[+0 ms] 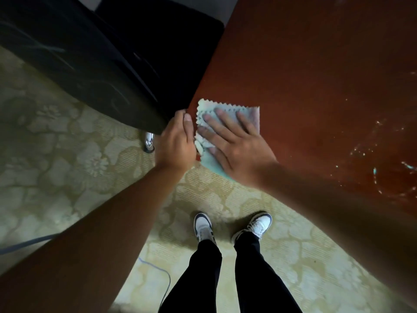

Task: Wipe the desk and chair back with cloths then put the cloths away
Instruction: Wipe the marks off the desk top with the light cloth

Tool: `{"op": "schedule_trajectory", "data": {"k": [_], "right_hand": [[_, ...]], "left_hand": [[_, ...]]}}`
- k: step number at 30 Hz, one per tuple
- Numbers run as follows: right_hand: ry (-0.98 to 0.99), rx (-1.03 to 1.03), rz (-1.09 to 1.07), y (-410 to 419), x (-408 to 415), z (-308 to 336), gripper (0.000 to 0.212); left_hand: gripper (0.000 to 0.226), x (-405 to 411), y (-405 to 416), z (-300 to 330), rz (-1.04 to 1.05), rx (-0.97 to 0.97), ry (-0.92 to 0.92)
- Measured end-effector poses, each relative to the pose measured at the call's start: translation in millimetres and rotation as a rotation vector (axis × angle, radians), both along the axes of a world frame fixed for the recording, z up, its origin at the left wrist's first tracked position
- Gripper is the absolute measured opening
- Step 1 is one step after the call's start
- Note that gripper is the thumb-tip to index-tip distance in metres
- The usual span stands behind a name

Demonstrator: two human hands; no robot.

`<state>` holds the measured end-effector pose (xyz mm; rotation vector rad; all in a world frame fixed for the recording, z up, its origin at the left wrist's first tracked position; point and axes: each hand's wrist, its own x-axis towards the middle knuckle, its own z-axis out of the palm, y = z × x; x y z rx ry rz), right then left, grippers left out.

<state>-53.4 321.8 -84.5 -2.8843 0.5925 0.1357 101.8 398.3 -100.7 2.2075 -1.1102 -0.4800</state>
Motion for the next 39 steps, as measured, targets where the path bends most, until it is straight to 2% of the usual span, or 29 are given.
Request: {"op": "schedule_trajectory", "data": {"k": [2,6,8,11,13,17,20,22,24,27,31,33,36,39], "right_hand": [[0.014,0.010,0.020,-22,0,2,0.051],[-0.017,0.010,-0.395,-83,26,0,0.051],[-0.024,-0.012,-0.356,-66,29,1,0.052],[-0.052,-0.005,-0.121,-6,9,0,0.050],[-0.031,0.032,-0.060,-7,11,4,0.049],[0.064,0.041,-0.173,-76,70,8,0.053],[0.032,0.043,-0.226,-61,86,5,0.054],[-0.018,0.014,-0.170,-20,56,2,0.053],[-0.047,-0.009,-0.078,10,12,2,0.052],[0.032,-0.007,0.000,-15,-27,4,0.052],[0.099,-0.032,-0.405,-117,-53,6,0.054],[0.072,-0.022,-0.438,-123,-78,7,0.053],[0.020,-0.072,-0.339,-57,-114,5,0.054],[-0.014,-0.052,-0.217,-4,-154,3,0.051]], "left_hand": [[0.038,-3,0,0,0.009,0.016,0.020],[0.040,-2,-2,4,0.010,0.071,0.054],[0.039,-1,-1,4,-0.001,0.075,0.074],[0.036,-2,1,6,-0.004,0.039,0.075],[0.035,1,1,7,-0.007,0.055,0.060],[0.036,7,-5,6,-0.032,0.191,0.143],[0.035,8,-3,6,0.017,0.192,0.167],[0.029,3,2,7,0.049,0.086,0.026],[0.036,-7,5,12,0.031,-0.034,-0.106],[0.034,-27,1,19,-0.082,-0.105,-0.213],[0.029,-55,-17,19,-0.347,-0.173,-0.350],[0.029,-77,-32,19,-0.425,-0.216,-0.317],[0.024,-104,-51,19,-0.327,-0.215,-0.210],[0.022,-123,-61,18,-0.353,-0.202,-0.227]]}}
